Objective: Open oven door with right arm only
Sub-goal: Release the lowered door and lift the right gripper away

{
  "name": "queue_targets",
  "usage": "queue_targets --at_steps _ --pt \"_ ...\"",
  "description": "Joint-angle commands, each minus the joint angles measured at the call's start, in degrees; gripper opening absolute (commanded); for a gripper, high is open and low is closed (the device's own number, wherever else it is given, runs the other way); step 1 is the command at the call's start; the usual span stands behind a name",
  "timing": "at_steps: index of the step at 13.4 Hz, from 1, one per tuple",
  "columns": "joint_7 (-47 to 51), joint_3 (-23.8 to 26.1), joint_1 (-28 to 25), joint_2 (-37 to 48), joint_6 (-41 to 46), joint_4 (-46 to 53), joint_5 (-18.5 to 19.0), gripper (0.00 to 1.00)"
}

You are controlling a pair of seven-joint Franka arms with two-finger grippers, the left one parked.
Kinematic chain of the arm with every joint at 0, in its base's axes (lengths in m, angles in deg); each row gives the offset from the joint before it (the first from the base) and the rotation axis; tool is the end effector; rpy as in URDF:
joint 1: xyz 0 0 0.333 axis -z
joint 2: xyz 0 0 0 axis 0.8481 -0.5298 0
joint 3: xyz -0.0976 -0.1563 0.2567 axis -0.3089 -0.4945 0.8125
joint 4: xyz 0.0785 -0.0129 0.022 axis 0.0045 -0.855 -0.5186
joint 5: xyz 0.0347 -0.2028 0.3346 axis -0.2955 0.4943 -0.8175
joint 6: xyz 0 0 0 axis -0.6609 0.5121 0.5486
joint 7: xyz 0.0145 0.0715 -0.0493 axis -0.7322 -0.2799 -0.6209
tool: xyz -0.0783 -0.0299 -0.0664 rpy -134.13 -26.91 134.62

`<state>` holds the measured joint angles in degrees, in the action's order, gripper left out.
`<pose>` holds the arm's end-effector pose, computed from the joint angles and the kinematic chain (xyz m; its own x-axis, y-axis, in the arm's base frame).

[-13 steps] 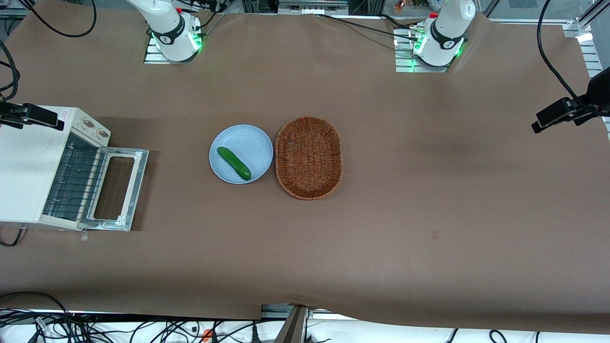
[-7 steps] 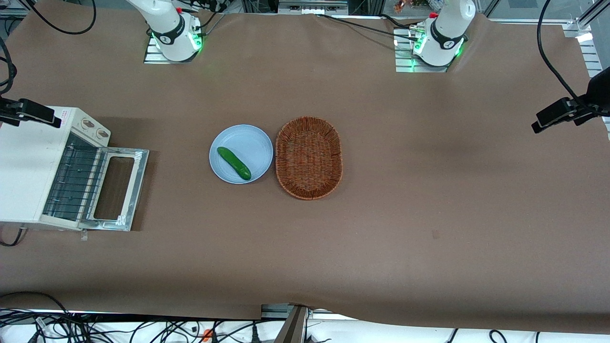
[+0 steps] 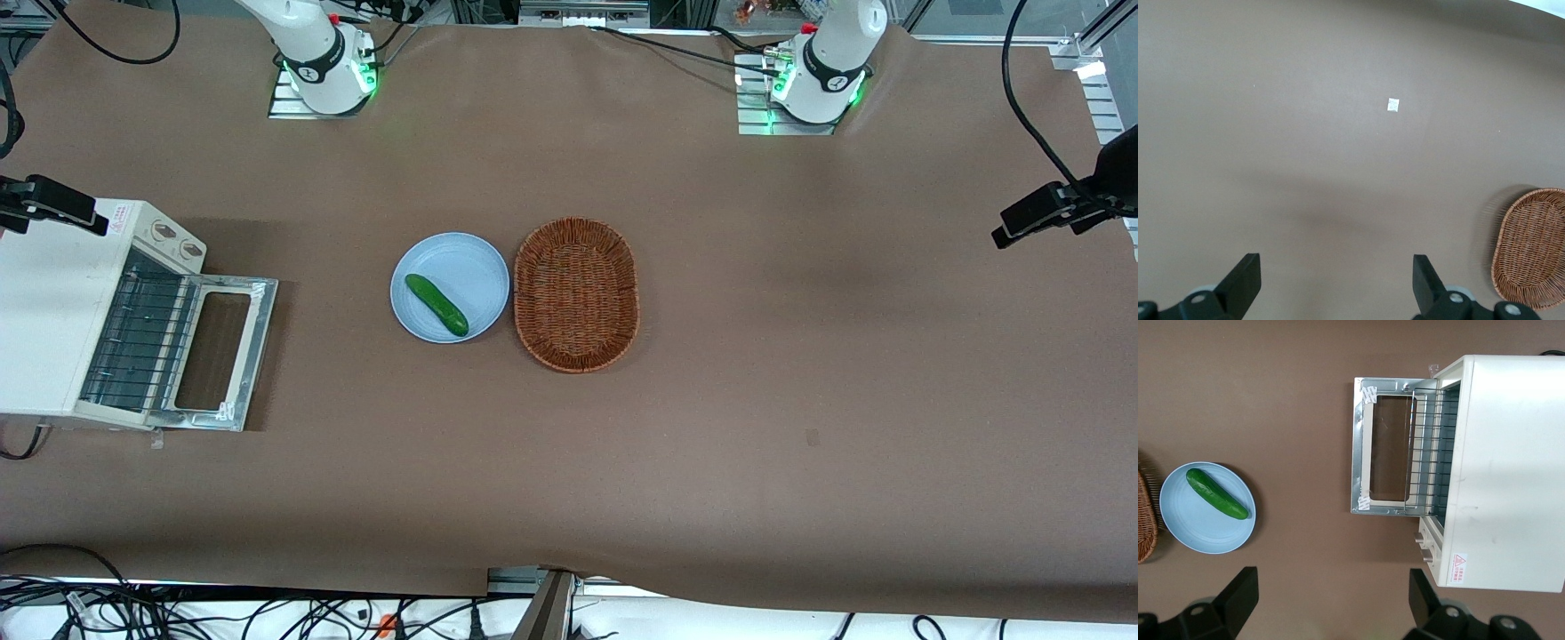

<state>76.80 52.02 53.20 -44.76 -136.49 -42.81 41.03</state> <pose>0.5872 -0.0466 0.6215 0.9965 -0.0279 -0.0789 -0.0295 -0.9994 -0.0190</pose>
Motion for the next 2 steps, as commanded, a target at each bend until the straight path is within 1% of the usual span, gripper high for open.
queue_targets --at_steps 1,2 --pt "-0.1 0.0 0.0 1.0 0.9 -0.1 0.4 1.0" --pt "-0.1 -0.1 0.0 1.0 1.3 -0.1 0.2 1.0"
